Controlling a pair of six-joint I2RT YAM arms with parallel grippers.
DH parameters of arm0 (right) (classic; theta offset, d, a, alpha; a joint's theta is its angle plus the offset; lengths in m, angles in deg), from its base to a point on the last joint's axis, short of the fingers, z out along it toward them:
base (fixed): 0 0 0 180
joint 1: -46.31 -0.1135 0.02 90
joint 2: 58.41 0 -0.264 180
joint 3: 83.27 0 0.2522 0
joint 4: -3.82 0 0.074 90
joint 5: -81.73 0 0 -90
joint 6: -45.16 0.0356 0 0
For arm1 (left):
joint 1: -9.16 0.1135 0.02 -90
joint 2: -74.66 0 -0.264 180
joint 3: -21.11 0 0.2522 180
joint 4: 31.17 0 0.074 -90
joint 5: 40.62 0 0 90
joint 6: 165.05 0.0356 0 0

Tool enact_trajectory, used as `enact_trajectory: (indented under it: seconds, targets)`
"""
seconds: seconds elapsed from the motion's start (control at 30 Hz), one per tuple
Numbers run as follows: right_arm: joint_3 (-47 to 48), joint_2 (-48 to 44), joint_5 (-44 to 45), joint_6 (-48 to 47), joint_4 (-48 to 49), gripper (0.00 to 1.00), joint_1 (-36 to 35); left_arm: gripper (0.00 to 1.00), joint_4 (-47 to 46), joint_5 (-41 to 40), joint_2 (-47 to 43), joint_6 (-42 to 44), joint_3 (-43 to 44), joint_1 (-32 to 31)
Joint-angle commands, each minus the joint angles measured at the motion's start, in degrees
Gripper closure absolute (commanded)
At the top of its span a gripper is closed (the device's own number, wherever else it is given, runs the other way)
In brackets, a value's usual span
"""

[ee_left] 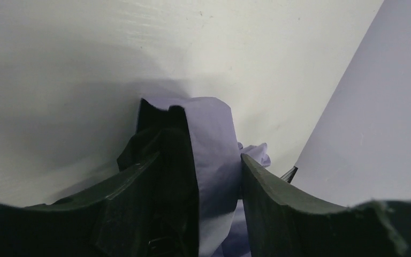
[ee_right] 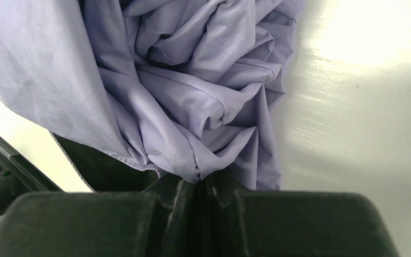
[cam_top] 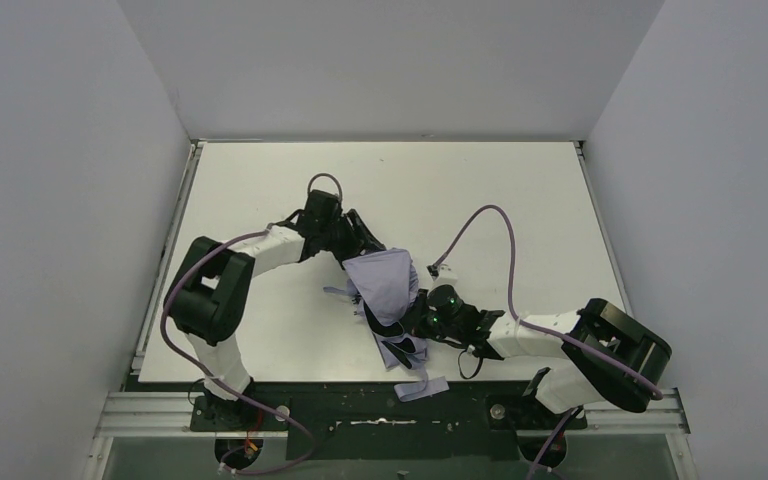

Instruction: Put away the umbrella

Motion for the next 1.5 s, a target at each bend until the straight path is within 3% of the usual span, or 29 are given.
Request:
enact_trajectory:
  seconds: [0.0, 0.23, 0.37, 0.9, 1.07, 1.37, 1.47]
  targets:
    - [-1.87, 1.62, 4.31, -1.95, -7.79, 1.00, 0.78, 0.53, -3.24, 2.63, 2.78, 1.23, 5.42, -0.02]
    - [-2.56, 0.55, 4.92, -1.74, -8.06, 1.00, 0.73, 0.78, -1.21, 2.52, 2.96, 4.32, 10.04, 1.19]
    - [-2.95, 0.42, 5.04, -1.78, -8.01, 1.00, 0.65, 1.00, -0.16, 2.30, 1.46, 7.19, 12.46, 2.10]
    - [-3.28, 0.81, 5.49, -1.47, -7.84, 1.00, 0.53, 1.00, -1.76, 3.05, -7.32, 19.77, 15.05, 2.42]
    - [-3.23, 0.84, 5.58, -1.51, -7.83, 1.00, 0.49, 0.90, 1.10, 2.64, -8.67, 22.91, 18.20, 2.42]
    - [-3.29, 0.87, 5.67, -1.60, -7.83, 1.00, 0.41, 0.87, 9.61, 2.18, -7.68, 27.27, 26.00, 2.50]
    - [-3.32, 0.66, 5.76, -1.69, -7.92, 1.00, 0.45, 0.70, 16.19, -0.90, -6.62, 29.29, 28.77, 2.48]
